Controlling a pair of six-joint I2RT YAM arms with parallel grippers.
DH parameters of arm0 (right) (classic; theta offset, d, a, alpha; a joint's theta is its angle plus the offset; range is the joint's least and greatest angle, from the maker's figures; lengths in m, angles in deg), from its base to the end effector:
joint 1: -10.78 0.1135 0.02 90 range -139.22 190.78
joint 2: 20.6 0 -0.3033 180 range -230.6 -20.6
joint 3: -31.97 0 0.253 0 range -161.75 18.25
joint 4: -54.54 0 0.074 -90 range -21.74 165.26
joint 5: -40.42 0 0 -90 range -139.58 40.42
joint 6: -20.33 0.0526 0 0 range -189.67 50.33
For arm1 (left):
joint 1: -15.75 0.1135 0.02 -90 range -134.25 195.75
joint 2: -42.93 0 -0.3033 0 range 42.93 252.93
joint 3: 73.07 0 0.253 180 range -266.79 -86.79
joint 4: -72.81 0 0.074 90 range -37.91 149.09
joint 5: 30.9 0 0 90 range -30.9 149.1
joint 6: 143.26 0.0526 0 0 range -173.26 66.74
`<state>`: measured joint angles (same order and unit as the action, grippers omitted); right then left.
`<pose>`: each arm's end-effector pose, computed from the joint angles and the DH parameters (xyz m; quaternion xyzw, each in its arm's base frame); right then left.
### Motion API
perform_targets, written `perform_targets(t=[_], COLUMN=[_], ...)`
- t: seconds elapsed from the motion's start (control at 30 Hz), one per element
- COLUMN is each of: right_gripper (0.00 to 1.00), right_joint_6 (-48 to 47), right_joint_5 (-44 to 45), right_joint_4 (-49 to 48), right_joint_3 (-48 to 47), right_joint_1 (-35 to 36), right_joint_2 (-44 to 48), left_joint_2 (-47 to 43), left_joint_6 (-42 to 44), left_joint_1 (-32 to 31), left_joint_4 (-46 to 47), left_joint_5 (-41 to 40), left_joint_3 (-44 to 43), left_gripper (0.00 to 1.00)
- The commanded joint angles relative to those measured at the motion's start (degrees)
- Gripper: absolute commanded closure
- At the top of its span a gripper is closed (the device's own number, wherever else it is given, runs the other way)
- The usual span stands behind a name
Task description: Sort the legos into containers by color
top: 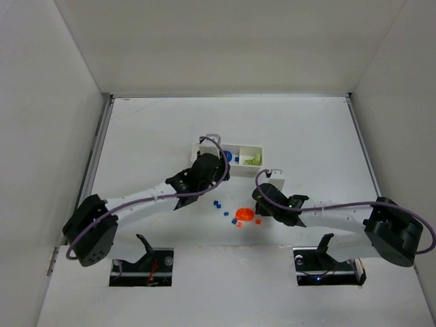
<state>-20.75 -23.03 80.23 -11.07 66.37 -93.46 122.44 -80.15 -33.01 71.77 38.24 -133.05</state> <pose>0.1430 0.1671 0.1777 0.0139 0.9319 0.0939 0.3500 0.2241 -0.2272 0.2839 0.0521 0.8133 -0.2259 0.5337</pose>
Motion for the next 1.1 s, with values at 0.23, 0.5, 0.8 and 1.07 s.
perform_targets(t=[0.23,0.5,0.8,1.07], right_gripper=[0.76,0.8,0.81,0.79], right_joint_6=[0.5,-5.3,-16.3,-17.8], right_joint_5=[0.9,1.9,-4.0,-7.6], right_joint_4=[1.4,2.2,-11.2,-14.0], right_joint_3=[-4.1,-12.5,-33.8,-49.7], right_joint_1=[0.8,0.8,-1.4,-4.8], right_joint_2=[-3.3,-0.6,-17.7,-34.6], left_joint_2=[-14.5,-28.1,-48.7,-48.0], left_joint_6=[-4.7,-9.6,-14.1,-14.1], left_joint_1=[-7.9,-7.0,-3.7,-3.8], left_joint_4=[-4.2,-8.7,-17.8,-17.4], left_joint_5=[-3.1,-4.4,-11.9,-8.1], left_joint_3=[15.5,23.0,28.8,28.2], left_gripper=[0.58,0.59,0.59,0.59])
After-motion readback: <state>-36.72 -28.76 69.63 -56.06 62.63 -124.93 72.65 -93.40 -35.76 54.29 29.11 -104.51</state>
